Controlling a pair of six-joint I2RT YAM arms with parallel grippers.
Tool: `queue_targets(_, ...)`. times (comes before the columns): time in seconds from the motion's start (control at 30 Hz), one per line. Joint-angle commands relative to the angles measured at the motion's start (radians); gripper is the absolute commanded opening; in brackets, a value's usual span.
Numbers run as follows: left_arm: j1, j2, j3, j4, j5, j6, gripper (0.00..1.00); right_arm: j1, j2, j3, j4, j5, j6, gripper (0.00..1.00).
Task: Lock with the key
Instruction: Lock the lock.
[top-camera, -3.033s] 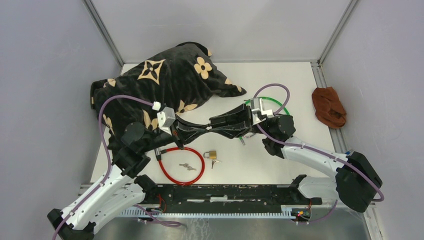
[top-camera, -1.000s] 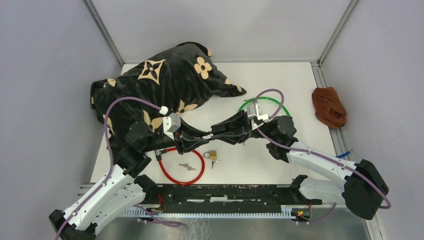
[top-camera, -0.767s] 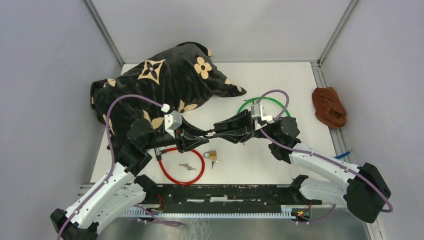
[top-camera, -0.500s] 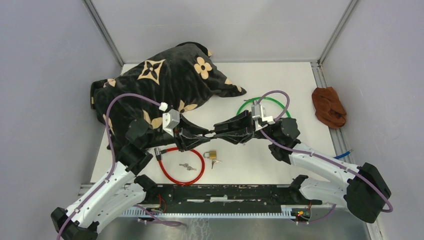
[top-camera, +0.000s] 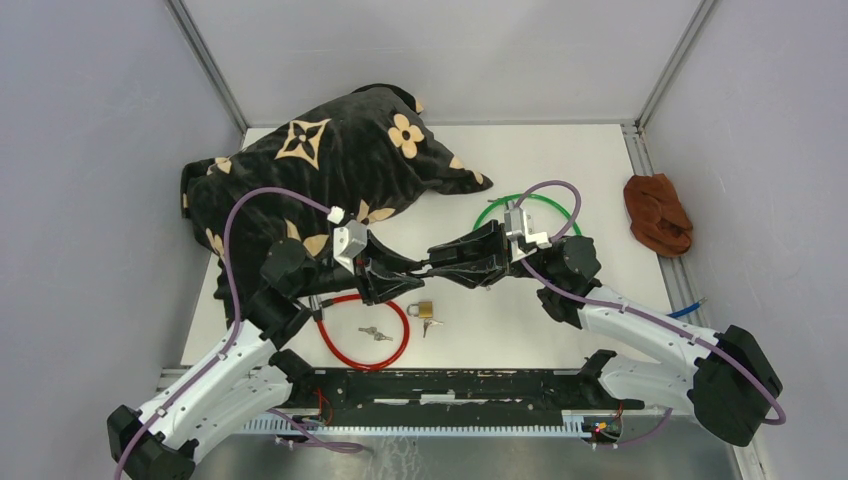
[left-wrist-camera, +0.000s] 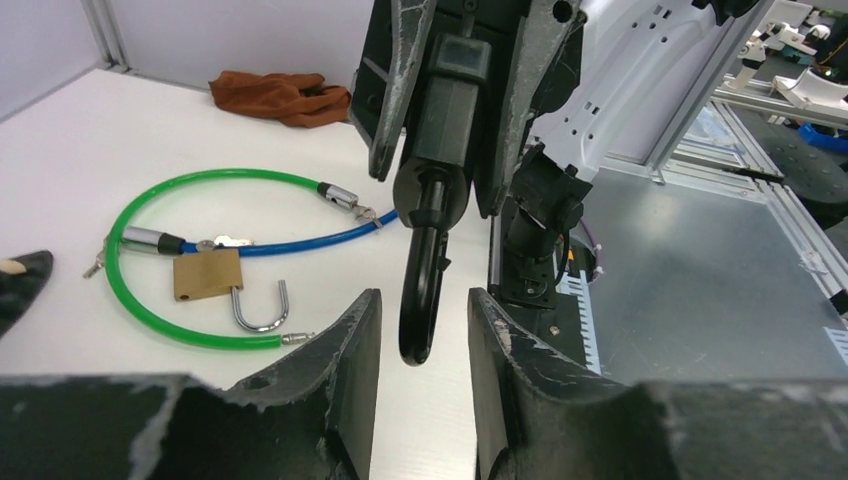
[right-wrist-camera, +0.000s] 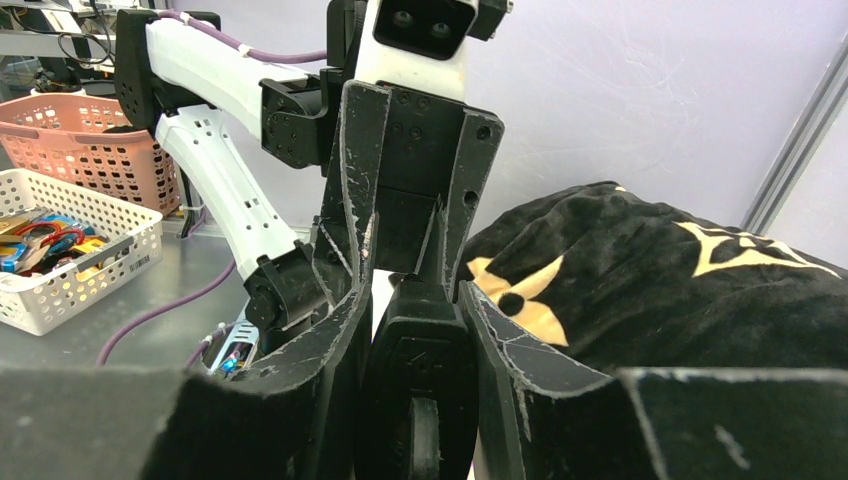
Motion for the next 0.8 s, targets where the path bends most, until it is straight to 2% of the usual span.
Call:
queue_targets(0.0,-0.015,-0.001,0.016,0.074,-0.017,-0.042,0.4,-0.003,-0.027,0.015,0.106,0.038,0.006,0.0)
queue_targets(0.1,-0.016,0.002,0.028,0.076,-0.027,-0.041,0.4,-0.003,-0.023,0.015,0.107,0.038,0.005,0.0)
queue_targets(0.17,-0.017,0.002,0.032,0.08,-0.038,-0.048,0.36,-0.003,-0.021,0.015,0.111,0.038,0.007,0.0)
queue_targets(0.2,-0.016,0.004,0.033,0.084,-0.034,-0.047,0.31,-0.003,-0.019,0.013,0.114,0.038,0.009,0.0)
queue_targets(0.3,-0.016,0.001,0.033,0.071,-0.041,-0.028,0.03,-0.003,-0.022,0.01,0.117,0.037,0.011,0.0)
queue_targets(0.4,-0.017,-0.008,0.034,0.054,-0.065,-0.007,0.02,-0.003,-0.028,0.013,0.089,0.033,-0.003,0.0)
queue_targets(0.47,-0.016,-0.02,0.037,0.045,-0.073,0.009,0.02,-0.004,-0.027,0.044,-0.021,0.006,-0.036,0.0)
queue_targets(0.5,-0.017,-0.026,0.042,0.031,-0.082,0.026,0.02,-0.005,-0.028,0.064,-0.09,-0.017,-0.07,0.07)
queue_targets(0.63,-0.017,-0.048,0.071,-0.093,-0.127,0.132,0.02,-0.015,-0.048,0.12,-0.396,-0.072,-0.209,0.56)
queue_targets(0.67,-0.017,-0.051,0.074,-0.118,-0.147,0.149,0.02,-0.017,-0.055,0.133,-0.472,-0.067,-0.247,0.63)
queue_targets(0.7,-0.016,-0.057,0.076,-0.139,-0.153,0.161,0.02,-0.02,-0.061,0.145,-0.539,-0.066,-0.277,0.76)
queue_targets(0.73,-0.017,-0.062,0.071,-0.148,-0.151,0.172,0.02,-0.021,-0.066,0.154,-0.587,-0.063,-0.313,0.94)
queue_targets(0.77,-0.017,-0.069,0.066,-0.149,-0.144,0.176,0.02,-0.023,-0.073,0.159,-0.632,-0.06,-0.336,0.98)
